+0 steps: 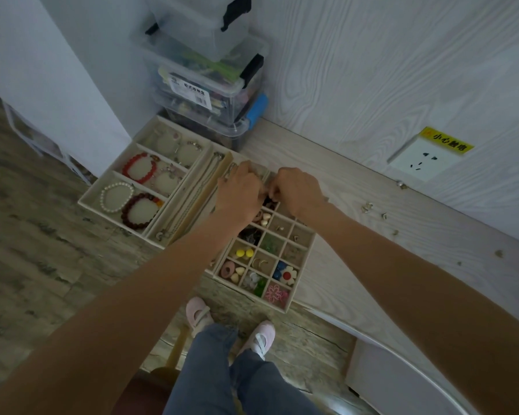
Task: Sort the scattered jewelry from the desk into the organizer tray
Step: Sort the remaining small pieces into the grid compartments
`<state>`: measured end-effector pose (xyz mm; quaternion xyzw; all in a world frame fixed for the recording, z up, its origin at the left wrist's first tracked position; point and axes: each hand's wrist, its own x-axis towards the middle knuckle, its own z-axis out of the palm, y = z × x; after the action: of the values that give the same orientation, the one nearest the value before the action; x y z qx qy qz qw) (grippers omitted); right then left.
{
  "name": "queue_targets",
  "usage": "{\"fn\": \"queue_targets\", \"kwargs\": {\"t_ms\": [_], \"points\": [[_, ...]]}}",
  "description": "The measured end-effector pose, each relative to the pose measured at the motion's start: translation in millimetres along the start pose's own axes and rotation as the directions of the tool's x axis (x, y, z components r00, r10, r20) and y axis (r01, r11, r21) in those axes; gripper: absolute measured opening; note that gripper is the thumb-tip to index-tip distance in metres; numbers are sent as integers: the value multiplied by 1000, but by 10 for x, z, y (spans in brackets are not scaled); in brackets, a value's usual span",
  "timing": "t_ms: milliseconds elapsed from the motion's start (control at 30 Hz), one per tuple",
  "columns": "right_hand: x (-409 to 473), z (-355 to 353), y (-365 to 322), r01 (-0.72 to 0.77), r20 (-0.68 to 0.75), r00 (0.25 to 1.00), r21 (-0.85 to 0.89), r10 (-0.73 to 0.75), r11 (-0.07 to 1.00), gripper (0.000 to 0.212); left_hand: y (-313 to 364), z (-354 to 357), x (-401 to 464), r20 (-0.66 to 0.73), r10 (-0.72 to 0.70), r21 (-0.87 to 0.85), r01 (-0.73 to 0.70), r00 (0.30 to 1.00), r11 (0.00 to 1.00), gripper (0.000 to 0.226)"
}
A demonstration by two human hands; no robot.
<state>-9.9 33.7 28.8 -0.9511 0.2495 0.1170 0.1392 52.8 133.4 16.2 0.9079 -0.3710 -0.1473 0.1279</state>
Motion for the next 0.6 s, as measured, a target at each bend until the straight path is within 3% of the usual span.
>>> {"fn": "queue_targets", "kwargs": {"t_ms": [200,600], "points": [[31,-21,50,31,65,997,68,-35,997,13,-134,-43,-82,-46,27,-90,-31,999,995,27],[52,-35,-1,39,81,996,-35,-36,999,18,-97,-85,-83,-49,28,-75,-32,998,997,26]]}}
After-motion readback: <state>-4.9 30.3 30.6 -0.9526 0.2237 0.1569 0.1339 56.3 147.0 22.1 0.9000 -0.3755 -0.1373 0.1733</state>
